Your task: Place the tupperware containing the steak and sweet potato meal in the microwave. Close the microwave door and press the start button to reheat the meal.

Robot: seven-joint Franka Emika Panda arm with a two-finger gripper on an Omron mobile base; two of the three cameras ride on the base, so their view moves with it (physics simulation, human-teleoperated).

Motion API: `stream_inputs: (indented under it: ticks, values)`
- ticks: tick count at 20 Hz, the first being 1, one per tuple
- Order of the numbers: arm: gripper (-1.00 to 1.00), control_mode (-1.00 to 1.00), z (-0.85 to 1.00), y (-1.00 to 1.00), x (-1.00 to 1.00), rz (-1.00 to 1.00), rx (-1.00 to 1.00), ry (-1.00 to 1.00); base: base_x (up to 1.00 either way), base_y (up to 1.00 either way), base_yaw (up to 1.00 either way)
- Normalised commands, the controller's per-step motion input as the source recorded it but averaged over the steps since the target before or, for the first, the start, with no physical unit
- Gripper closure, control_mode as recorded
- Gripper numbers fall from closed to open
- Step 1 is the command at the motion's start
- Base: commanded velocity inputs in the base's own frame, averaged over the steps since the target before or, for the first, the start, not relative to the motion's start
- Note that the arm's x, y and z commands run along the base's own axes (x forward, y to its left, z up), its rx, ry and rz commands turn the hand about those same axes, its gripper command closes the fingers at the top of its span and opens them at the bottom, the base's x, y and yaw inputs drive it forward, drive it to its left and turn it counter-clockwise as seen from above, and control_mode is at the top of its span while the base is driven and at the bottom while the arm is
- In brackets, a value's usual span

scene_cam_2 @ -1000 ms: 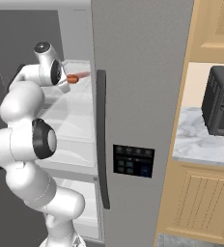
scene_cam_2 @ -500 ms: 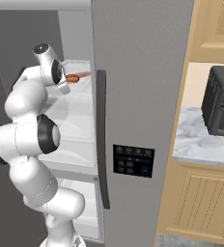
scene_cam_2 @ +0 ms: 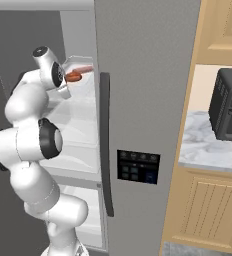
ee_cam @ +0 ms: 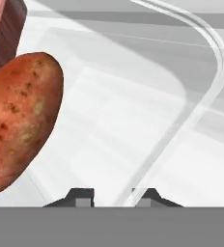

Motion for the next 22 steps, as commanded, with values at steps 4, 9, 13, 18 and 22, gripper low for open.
stream_inputs:
  ticks: [4, 9, 13, 18, 22]
  values:
    - [1.00, -1.00, -0.08, -0.11, -0.56, -0.05, 0.00, 0.00, 0.00, 0.00, 0.00]
    - [1.00, -1.00, 0.05, -0.18, -0.96, -0.03, 0.00, 0.00, 0.00, 0.00, 0.00]
    - [1.00, -1.00, 0.18, -0.34, -1.00, 0.00, 0.00, 0.00, 0.00, 0.00, 0.00]
    - [1.00, -1.00, 0.03, -0.67, -1.00, 0.00, 0.00, 0.00, 0.00, 0.00, 0.00]
    - [1.00, -1.00, 0.00, -0.65, -1.00, 0.11, 0.00, 0.00, 0.00, 0.00, 0.00]
